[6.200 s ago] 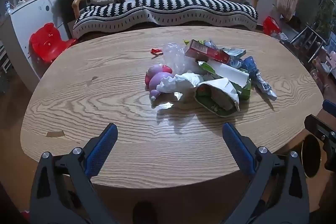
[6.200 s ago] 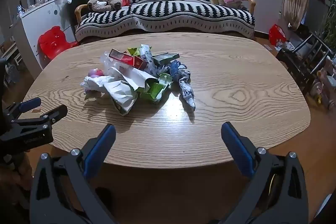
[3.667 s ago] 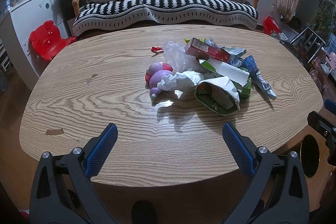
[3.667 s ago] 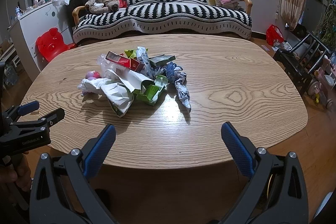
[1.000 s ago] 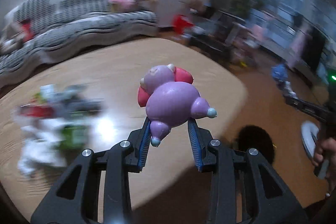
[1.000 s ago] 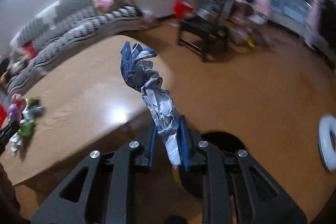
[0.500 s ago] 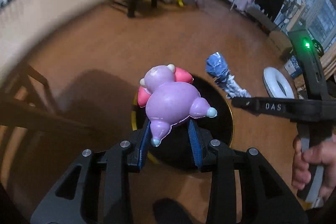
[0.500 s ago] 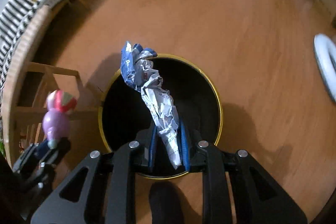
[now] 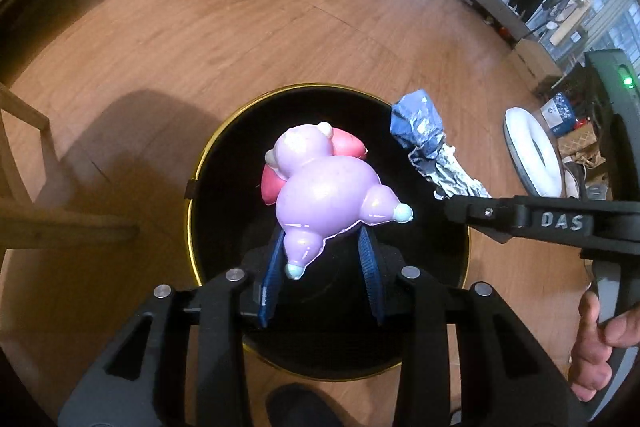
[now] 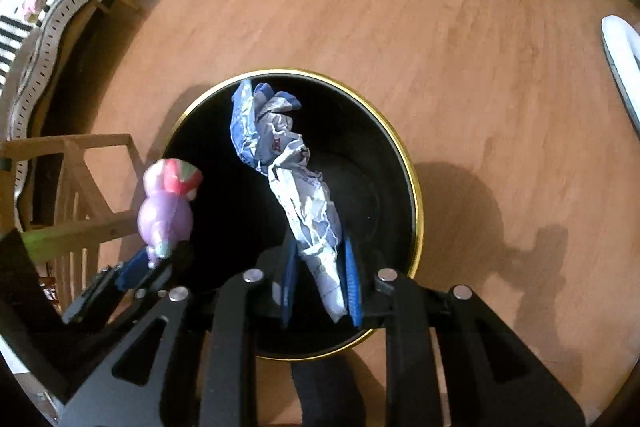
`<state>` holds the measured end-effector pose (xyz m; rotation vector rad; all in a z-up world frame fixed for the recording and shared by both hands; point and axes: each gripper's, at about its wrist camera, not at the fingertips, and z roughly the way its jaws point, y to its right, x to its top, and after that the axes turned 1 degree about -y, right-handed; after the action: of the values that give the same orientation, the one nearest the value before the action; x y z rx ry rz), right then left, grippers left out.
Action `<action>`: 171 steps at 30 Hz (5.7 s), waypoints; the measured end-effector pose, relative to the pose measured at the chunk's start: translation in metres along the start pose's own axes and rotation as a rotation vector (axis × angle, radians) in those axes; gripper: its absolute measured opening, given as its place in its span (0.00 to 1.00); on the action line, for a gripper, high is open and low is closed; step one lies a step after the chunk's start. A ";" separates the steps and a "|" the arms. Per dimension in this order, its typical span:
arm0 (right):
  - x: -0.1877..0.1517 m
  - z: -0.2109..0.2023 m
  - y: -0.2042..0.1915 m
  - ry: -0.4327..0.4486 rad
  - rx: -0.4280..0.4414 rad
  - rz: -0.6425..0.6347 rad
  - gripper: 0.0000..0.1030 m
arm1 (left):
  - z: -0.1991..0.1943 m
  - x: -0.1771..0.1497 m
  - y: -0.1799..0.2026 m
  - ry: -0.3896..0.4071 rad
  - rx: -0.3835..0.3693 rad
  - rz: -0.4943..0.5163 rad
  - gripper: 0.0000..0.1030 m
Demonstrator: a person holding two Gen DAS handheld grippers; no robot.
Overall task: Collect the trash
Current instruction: 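Carry both items over the black bin and open both tools to drop them, then move both tools back over the trash pile on the table, then grasp the white tissue with the left tool while the right tool grasps the green-white paper, then carry tissue and paper to the black bin and open both tools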
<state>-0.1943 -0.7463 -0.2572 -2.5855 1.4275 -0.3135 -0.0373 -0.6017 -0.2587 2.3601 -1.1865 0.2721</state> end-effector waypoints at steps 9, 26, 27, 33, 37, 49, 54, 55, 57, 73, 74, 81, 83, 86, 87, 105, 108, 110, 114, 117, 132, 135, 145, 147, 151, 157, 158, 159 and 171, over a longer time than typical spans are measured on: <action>0.003 -0.040 -0.007 0.097 0.034 0.011 0.72 | -0.028 -0.002 0.003 0.049 0.025 -0.011 0.75; -0.091 -0.204 -0.207 0.451 0.254 -0.324 0.83 | -0.333 -0.085 -0.064 0.449 0.353 0.023 0.92; -0.104 -0.206 -0.231 0.445 0.278 -0.369 0.83 | -0.357 -0.099 -0.080 0.466 0.393 0.003 0.92; -0.179 -0.198 -0.364 0.404 0.359 -0.617 0.83 | -0.452 -0.183 -0.166 0.514 0.580 -0.146 0.92; -0.223 -0.184 -0.438 0.346 0.427 -0.711 0.83 | -0.497 -0.231 -0.212 0.536 0.648 -0.246 0.93; -0.283 -0.127 -0.561 0.198 0.481 -0.871 0.83 | -0.503 -0.288 -0.317 0.413 0.743 -0.339 0.93; -0.277 -0.102 -0.574 0.160 0.453 -0.878 0.83 | -0.479 -0.281 -0.337 0.366 0.698 -0.334 0.93; -0.275 -0.100 -0.575 0.160 0.447 -0.879 0.83 | -0.475 -0.279 -0.341 0.363 0.687 -0.339 0.93; -0.274 -0.092 -0.581 0.157 0.435 -0.891 0.83 | -0.470 -0.275 -0.352 0.361 0.671 -0.356 0.93; -0.274 -0.061 -0.604 0.144 0.383 -0.949 0.79 | -0.454 -0.263 -0.370 0.361 0.617 -0.359 0.93; -0.274 -0.061 -0.605 0.144 0.383 -0.951 0.78 | -0.455 -0.263 -0.370 0.363 0.617 -0.361 0.93; -0.282 -0.062 -0.609 0.143 0.379 -0.980 0.59 | -0.451 -0.261 -0.373 0.342 0.591 -0.354 0.68; -0.283 -0.065 -0.609 0.146 0.385 -0.985 0.54 | -0.448 -0.260 -0.373 0.307 0.589 -0.358 0.46; -0.283 -0.071 -0.608 0.152 0.413 -0.981 0.46 | -0.451 -0.260 -0.374 0.292 0.605 -0.372 0.22; -0.283 -0.073 -0.608 0.154 0.422 -0.979 0.42 | -0.454 -0.260 -0.374 0.293 0.611 -0.381 0.20; -0.279 -0.152 -0.580 0.254 0.603 -0.918 0.24 | -0.512 -0.267 -0.355 0.435 0.647 -0.478 0.11; -0.276 -0.159 -0.572 0.271 0.596 -0.913 0.24 | -0.514 -0.264 -0.350 0.443 0.649 -0.476 0.11; -0.273 -0.163 -0.565 0.285 0.584 -0.910 0.24 | -0.515 -0.261 -0.344 0.449 0.655 -0.469 0.11; -0.258 -0.176 -0.542 0.322 0.561 -0.888 0.24 | -0.515 -0.252 -0.327 0.465 0.653 -0.444 0.11; -0.240 -0.188 -0.518 0.356 0.542 -0.859 0.24 | -0.513 -0.243 -0.314 0.479 0.640 -0.420 0.11; -0.126 -0.228 -0.311 0.529 0.329 -0.578 0.24 | -0.431 -0.137 -0.190 0.494 0.431 -0.201 0.11; -0.105 -0.229 -0.257 0.546 0.282 -0.495 0.24 | -0.397 -0.114 -0.151 0.468 0.380 -0.131 0.11; -0.051 -0.201 -0.092 0.487 0.127 -0.259 0.24 | -0.245 -0.054 -0.025 0.299 0.206 0.046 0.11; -0.044 -0.185 -0.066 0.445 0.105 -0.221 0.24 | -0.213 -0.049 -0.010 0.249 0.190 0.069 0.11; -0.033 -0.149 -0.029 0.356 0.072 -0.149 0.24 | -0.148 -0.046 0.008 0.139 0.174 0.095 0.11; -0.023 -0.106 -0.009 0.252 0.024 -0.093 0.24 | -0.092 -0.040 0.013 0.038 0.147 0.080 0.11; -0.022 -0.100 -0.006 0.237 0.021 -0.087 0.24 | -0.088 -0.037 0.011 0.029 0.146 0.080 0.11; -0.023 -0.098 -0.006 0.230 0.018 -0.086 0.24 | -0.083 -0.035 0.010 0.019 0.145 0.080 0.11; -0.012 -0.094 -0.017 0.222 0.020 -0.091 0.29 | -0.059 -0.026 0.014 0.011 0.112 0.068 0.12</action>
<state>-0.2114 -0.7318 -0.1639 -2.6730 1.3657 -0.6428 -0.0619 -0.5612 -0.2124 2.4127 -1.2793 0.3829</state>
